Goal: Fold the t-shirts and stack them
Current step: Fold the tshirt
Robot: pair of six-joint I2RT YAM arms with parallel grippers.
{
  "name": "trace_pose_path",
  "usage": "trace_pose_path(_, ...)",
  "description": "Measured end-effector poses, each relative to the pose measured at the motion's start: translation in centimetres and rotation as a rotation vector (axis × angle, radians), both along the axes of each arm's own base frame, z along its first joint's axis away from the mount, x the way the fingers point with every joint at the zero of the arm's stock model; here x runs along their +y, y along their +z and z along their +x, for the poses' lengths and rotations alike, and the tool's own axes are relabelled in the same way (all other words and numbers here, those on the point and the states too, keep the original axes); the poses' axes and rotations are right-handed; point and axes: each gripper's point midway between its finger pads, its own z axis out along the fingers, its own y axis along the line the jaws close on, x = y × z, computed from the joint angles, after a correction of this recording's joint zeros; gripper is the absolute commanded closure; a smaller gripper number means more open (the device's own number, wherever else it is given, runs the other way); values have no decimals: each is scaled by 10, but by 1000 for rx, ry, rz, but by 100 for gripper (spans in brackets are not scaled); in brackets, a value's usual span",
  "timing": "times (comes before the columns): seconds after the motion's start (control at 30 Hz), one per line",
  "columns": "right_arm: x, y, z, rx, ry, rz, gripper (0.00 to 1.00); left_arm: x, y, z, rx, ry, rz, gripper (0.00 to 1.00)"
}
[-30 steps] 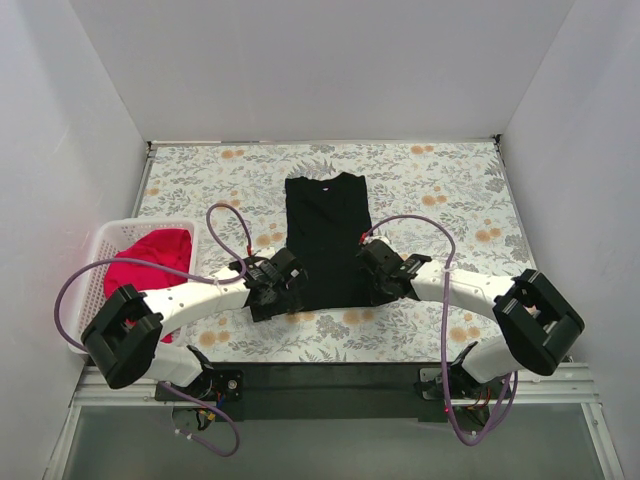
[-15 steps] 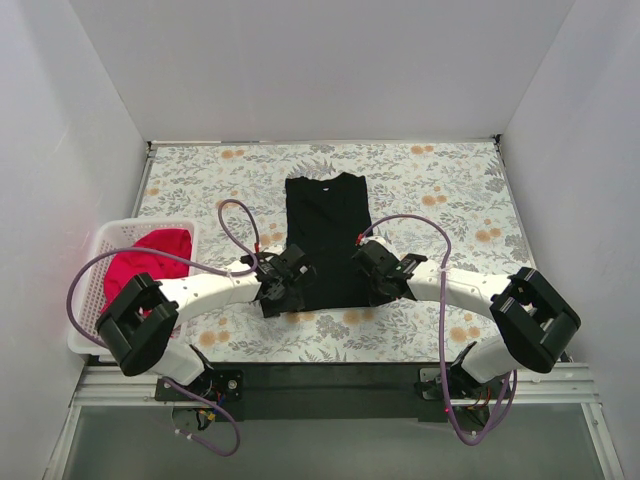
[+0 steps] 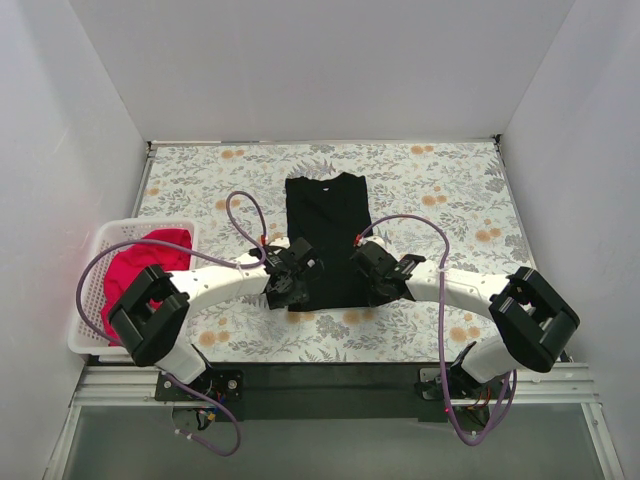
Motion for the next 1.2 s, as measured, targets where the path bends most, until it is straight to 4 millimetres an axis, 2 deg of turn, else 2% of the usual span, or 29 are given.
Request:
trace_pose_path(0.33,1,0,1,-4,1,-4,99,4,-15,-2,33,-13,48,55)
trace_pose_path(0.43,1,0,1,-3,2,-5,99,2,-15,-3,34,-18,39,61)
trace_pose_path(0.57,1,0,1,-4,3,-6,99,-3,-16,-2,34,-30,16,82)
trace_pose_path(0.6,1,0,1,-5,4,-7,99,-5,-16,-2,34,-31,7,96)
trace_pose_path(0.63,1,0,1,-6,5,-8,99,-8,-17,-1,35,-29,-5,100)
trace_pose_path(0.8,1,1,-2,-13,17,-20,99,-11,-16,-7,35,-41,-29,100)
trace_pose_path(0.87,4,4,-9,-6,38,-8,99,-12,-16,-18,39,-52,-32,100)
trace_pose_path(0.93,8,7,-22,22,73,9,99,-9,-15,-42,75,-78,-21,100)
trace_pose_path(1.03,2,8,-67,154,146,12,99,-4,-12,-92,179,-137,7,100)
trace_pose_path(1.1,-8,12,-100,267,184,7,99,-3,-3,-123,247,-176,4,100)
trace_pose_path(1.13,-13,17,-112,309,194,8,99,-5,4,-135,271,-192,-19,100)
trace_pose_path(1.2,-22,31,-126,356,201,12,99,-11,24,-145,293,-200,-79,100)
